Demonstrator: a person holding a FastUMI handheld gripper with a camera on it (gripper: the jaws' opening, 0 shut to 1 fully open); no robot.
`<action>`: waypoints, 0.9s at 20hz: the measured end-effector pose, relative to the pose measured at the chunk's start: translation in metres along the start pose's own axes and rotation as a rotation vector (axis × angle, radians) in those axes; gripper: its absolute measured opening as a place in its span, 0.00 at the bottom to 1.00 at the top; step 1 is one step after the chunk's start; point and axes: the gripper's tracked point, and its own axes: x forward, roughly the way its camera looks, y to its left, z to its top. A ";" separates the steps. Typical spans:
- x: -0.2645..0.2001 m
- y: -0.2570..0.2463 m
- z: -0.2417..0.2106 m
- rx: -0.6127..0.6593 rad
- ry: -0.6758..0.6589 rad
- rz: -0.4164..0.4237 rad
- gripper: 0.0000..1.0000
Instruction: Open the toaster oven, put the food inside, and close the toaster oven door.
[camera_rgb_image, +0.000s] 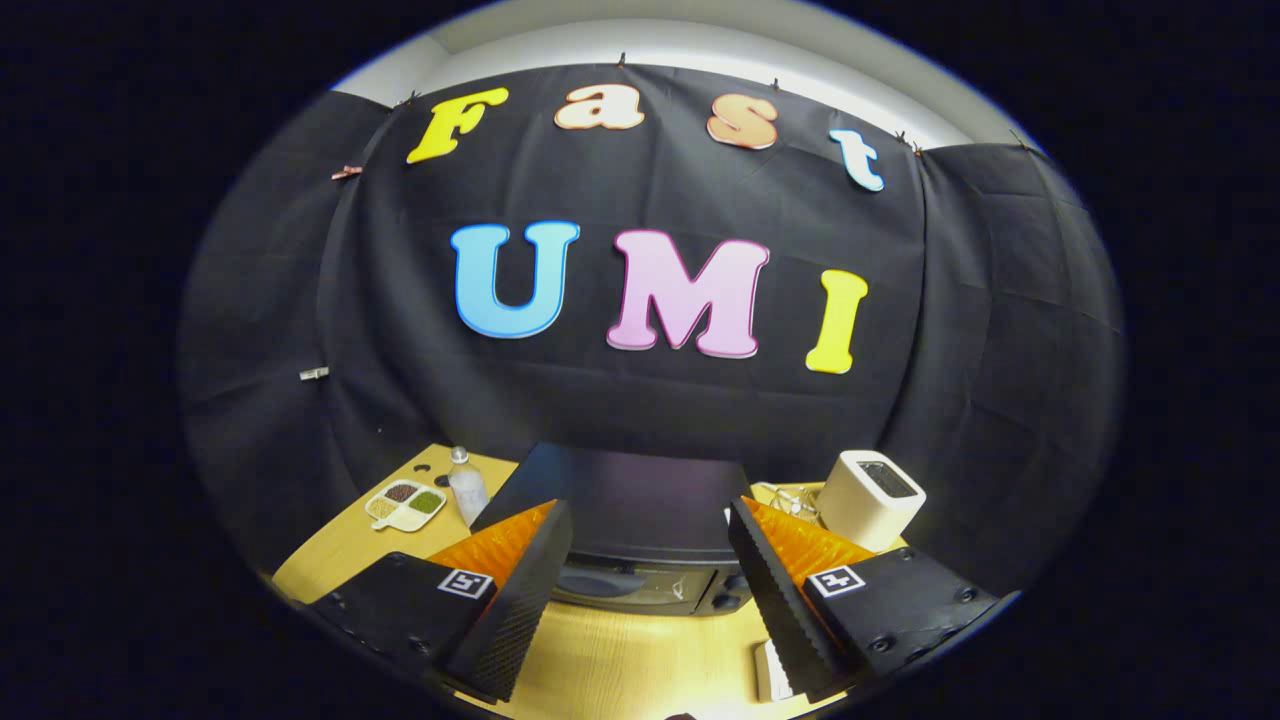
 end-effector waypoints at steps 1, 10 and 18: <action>-0.004 -0.009 0.014 -0.004 -0.025 -0.005 0.98; -0.051 -0.086 0.101 -0.016 -0.172 -0.012 0.98; -0.072 -0.138 0.114 -0.017 -0.232 -0.001 0.98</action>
